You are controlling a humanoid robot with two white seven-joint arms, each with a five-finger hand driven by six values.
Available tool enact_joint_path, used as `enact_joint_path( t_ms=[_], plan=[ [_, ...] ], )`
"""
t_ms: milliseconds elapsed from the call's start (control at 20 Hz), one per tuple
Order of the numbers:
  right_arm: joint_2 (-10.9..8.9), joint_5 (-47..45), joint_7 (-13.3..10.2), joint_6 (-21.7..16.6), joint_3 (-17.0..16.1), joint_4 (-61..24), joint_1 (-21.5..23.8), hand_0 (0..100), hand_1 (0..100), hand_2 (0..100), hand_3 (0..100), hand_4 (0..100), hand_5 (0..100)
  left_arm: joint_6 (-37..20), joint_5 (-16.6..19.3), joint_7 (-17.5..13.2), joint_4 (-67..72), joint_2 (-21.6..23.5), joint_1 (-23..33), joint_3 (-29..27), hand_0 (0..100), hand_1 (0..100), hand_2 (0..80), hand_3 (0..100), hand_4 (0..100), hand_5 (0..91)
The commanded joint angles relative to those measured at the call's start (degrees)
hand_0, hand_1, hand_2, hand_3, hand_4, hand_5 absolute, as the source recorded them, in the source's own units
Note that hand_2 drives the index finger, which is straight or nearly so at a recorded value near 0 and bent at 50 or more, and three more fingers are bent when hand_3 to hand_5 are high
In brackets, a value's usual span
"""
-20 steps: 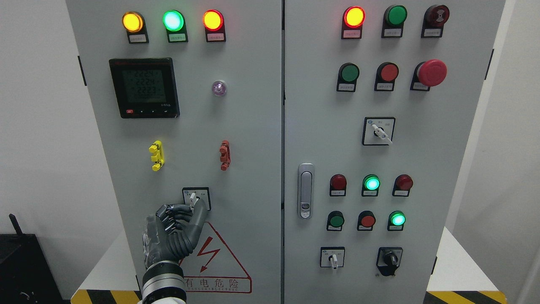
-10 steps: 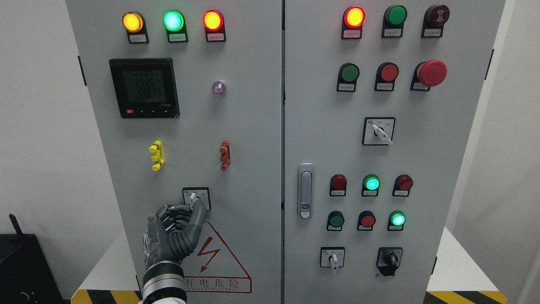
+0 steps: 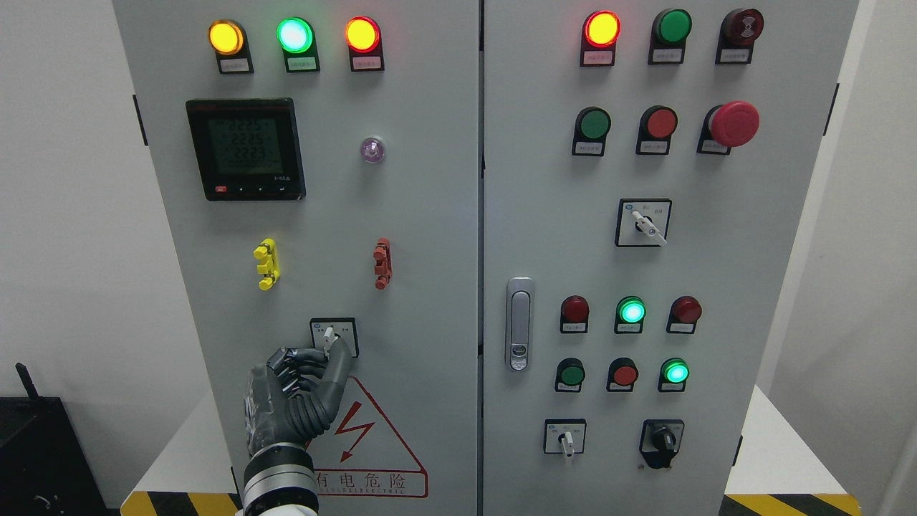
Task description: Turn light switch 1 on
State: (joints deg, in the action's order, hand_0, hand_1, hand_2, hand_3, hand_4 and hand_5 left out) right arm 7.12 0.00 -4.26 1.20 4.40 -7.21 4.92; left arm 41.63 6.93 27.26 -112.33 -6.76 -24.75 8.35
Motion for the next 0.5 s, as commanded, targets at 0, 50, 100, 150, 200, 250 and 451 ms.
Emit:
enact_joint_path(
  t_ms=[0, 50, 100, 150, 200, 250, 451],
  plan=[
    [0.00, -1.41, -0.05, 0.03, 0.00, 0.00, 0.00, 0, 0, 0, 0, 0, 0, -0.06, 0.10, -0.28, 0.00, 0.00, 0.05, 0.17, 36, 66, 59.6, 79, 88, 87.3],
    [0.00, -1.41, -0.05, 0.03, 0.00, 0.00, 0.00, 0, 0, 0, 0, 0, 0, 0.03, 0.10, -0.28, 0.00, 0.00, 0.05, 0.17, 37, 65, 59.4, 79, 88, 87.3],
    [0.00, -1.41, -0.05, 0.03, 0.00, 0.00, 0.00, 0, 0, 0, 0, 0, 0, 0.03, 0.10, -0.28, 0.00, 0.00, 0.05, 0.17, 38, 65, 59.4, 79, 88, 87.3],
    [0.00, -1.41, -0.05, 0.03, 0.00, 0.00, 0.00, 0, 0, 0, 0, 0, 0, -0.06, 0.10, -0.28, 0.00, 0.00, 0.05, 0.17, 38, 65, 59.3, 79, 88, 87.3],
    [0.00, -1.41, -0.05, 0.03, 0.00, 0.00, 0.00, 0, 0, 0, 0, 0, 0, 0.03, 0.10, -0.28, 0.00, 0.00, 0.05, 0.17, 39, 65, 59.3, 79, 88, 87.4],
    [0.00, -1.41, -0.05, 0.03, 0.00, 0.00, 0.00, 0, 0, 0, 0, 0, 0, -0.06, 0.10, -0.28, 0.00, 0.00, 0.14, 0.17, 40, 65, 59.3, 79, 88, 87.4],
    [0.00, -1.41, -0.05, 0.03, 0.00, 0.00, 0.00, 0, 0, 0, 0, 0, 0, 0.03, 0.10, -0.28, 0.00, 0.00, 0.14, 0.17, 41, 64, 59.3, 80, 88, 87.4]
  ],
)
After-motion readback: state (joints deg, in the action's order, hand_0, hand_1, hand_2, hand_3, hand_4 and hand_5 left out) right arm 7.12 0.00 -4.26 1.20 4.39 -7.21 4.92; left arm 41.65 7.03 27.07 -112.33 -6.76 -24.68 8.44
